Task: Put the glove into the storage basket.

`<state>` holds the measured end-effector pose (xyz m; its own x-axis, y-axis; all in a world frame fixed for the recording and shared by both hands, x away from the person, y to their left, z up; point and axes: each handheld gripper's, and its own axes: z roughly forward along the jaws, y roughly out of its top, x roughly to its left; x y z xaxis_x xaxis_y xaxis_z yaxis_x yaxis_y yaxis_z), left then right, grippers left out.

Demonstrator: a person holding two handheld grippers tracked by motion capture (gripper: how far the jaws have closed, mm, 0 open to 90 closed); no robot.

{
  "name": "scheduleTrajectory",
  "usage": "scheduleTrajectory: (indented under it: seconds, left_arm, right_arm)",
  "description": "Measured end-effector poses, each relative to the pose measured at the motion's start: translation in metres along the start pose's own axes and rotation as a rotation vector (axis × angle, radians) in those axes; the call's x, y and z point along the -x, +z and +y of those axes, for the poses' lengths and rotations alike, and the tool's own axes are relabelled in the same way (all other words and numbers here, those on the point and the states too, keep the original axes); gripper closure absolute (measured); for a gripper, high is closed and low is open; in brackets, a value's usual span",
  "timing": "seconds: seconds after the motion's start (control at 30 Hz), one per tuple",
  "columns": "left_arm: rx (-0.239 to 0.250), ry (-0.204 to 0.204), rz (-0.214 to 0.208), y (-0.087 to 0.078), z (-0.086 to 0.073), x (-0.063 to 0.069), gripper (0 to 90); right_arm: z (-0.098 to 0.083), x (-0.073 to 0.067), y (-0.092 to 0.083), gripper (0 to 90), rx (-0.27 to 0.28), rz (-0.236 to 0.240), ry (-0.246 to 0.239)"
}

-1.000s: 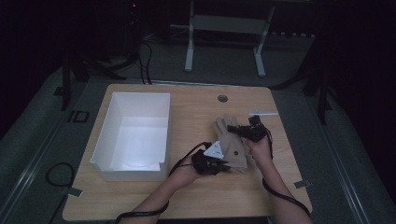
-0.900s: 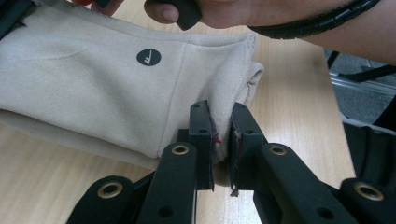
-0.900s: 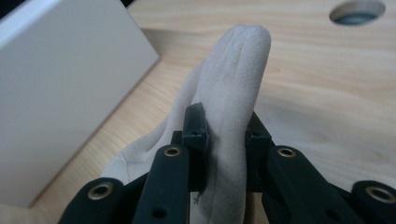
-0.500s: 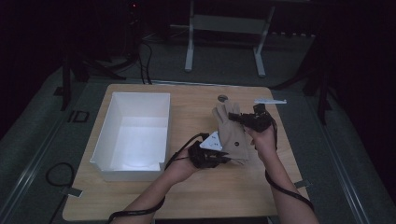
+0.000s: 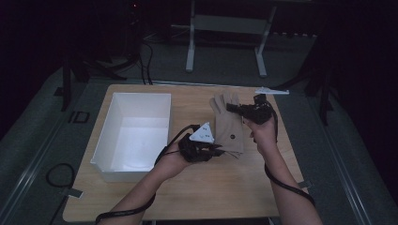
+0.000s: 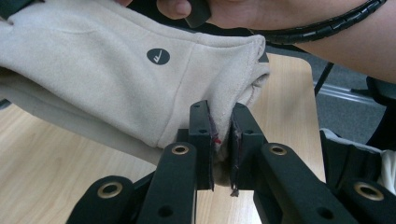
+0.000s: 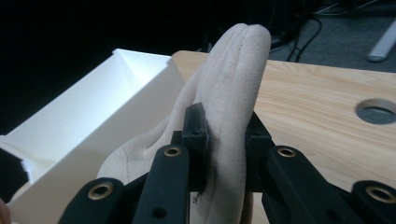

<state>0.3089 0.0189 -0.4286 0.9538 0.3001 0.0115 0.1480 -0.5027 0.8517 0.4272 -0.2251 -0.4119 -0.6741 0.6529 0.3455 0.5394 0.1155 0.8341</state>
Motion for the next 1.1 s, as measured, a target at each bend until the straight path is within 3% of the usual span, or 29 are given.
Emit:
scheduleTrajectory:
  seconds: [0.1, 0.23, 0.57, 0.73, 1.1]
  left_arm:
    - [0.023, -0.037, -0.014, -0.010, 0.002, -0.004, 82.2]
    - [0.030, -0.045, -0.015, -0.023, 0.002, -0.008, 82.2]
    - [0.005, -0.042, 0.025, -0.049, -0.005, -0.014, 82.2]
    - [0.039, -0.067, 0.037, -0.066, -0.014, -0.017, 82.2]
    - [0.047, -0.084, 0.082, -0.102, -0.030, -0.022, 82.2]
  right_arm:
    - [0.005, -0.005, 0.003, 76.7, 0.011, 0.019, 0.008]
    - [0.015, -0.014, 0.006, 76.7, 0.026, 0.032, 0.001]
    - [0.031, -0.038, 0.026, 76.6, 0.020, 0.049, -0.043]
    - [0.038, -0.050, 0.039, 76.5, 0.013, 0.059, -0.059]
    - [0.050, -0.077, 0.067, 76.5, 0.006, 0.095, -0.080]
